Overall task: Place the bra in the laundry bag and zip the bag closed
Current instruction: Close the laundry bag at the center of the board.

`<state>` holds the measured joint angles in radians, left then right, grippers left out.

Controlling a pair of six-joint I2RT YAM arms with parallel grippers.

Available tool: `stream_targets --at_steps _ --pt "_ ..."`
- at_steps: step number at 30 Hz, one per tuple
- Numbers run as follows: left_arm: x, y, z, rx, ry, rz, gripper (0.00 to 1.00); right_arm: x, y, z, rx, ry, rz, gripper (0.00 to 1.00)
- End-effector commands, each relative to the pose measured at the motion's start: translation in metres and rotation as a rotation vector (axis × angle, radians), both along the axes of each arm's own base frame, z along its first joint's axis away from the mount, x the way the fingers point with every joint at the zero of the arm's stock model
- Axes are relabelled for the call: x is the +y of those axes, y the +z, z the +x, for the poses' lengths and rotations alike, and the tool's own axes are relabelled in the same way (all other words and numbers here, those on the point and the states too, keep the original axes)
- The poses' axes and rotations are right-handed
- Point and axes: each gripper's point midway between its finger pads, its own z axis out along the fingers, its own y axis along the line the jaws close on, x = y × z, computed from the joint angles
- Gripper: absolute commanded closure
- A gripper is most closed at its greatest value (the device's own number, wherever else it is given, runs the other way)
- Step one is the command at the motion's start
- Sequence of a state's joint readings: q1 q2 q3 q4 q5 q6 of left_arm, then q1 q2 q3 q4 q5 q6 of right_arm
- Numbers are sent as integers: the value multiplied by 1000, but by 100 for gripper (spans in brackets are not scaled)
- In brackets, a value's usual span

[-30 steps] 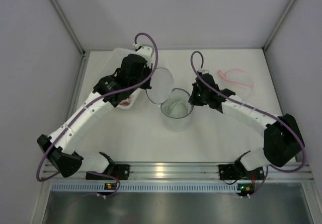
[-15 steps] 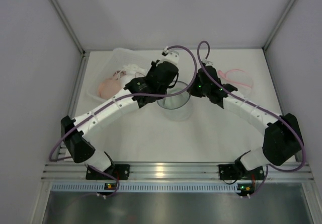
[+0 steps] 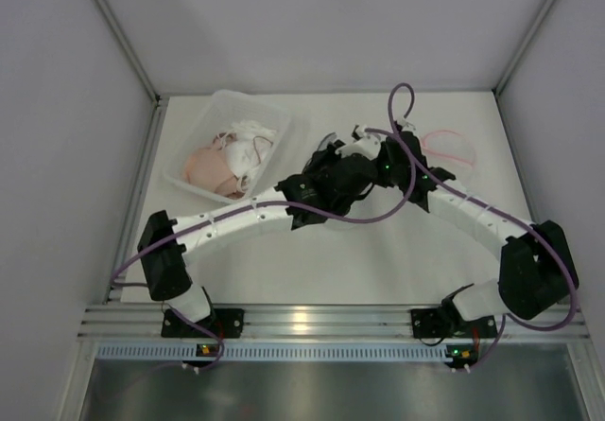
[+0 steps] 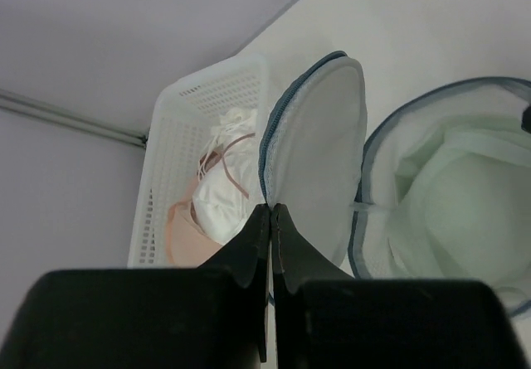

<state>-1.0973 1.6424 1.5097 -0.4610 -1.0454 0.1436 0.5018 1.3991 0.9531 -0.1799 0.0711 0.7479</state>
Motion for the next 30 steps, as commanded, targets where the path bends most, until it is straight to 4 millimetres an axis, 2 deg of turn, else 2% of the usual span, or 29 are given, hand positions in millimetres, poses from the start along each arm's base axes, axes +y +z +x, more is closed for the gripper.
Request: stream_targets --at_steps 1,4,5,8,11,13,15,16,17,19,20,22,23,24,25,26,27,29,30 --pt "-11 -15 -9 -16 -16 29 100 -4 6 19 -54 -31 90 100" --pt "-25 -25 -21 4 -68 8 100 -6 6 19 -61 -35 114 100" --pt "-31 -26 -24 7 -85 -1 100 -4 12 23 -94 -37 136 100" --pt "-48 -27 -30 -2 -101 -21 100 1 12 18 -91 -12 169 100" --pt "-68 -30 -34 14 -146 -45 94 -2 13 17 -95 -11 171 100" --pt "-91 -31 -39 43 -211 -77 82 -3 15 16 -102 -12 172 100" --pt "-106 -31 -49 55 -254 -94 54 -5 13 15 -101 -15 170 100" --pt "-108 -25 -52 44 -248 -110 15 -6 13 15 -101 -16 170 100" --pt "-105 -22 -55 34 -233 -125 2 -8 11 14 -100 -16 170 100" --pt "-93 -6 -60 19 -211 -182 2 -12 10 15 -113 -10 180 100" --pt "-88 -7 -63 48 -197 -234 2 -12 10 14 -121 2 183 100" --pt "-68 8 -58 91 -180 -354 2 -19 8 14 -131 8 164 100" --pt "-62 7 -57 132 -160 -450 2 -19 8 13 -135 19 158 100" --pt "-44 20 -45 159 -150 -554 2 -21 9 13 -150 35 146 100" --pt "-35 11 -42 197 -138 -588 2 -21 10 13 -155 40 143 100" --pt "-25 10 -35 219 -104 -667 2 -22 9 12 -157 41 139 100" --pt "-10 8 -20 257 -77 -732 2 -22 9 11 -162 49 139 100" --pt "15 5 -9 277 -25 -847 2 -22 10 11 -180 61 143 100" --pt "36 5 10 259 25 -898 2 -22 8 8 -181 72 146 100"
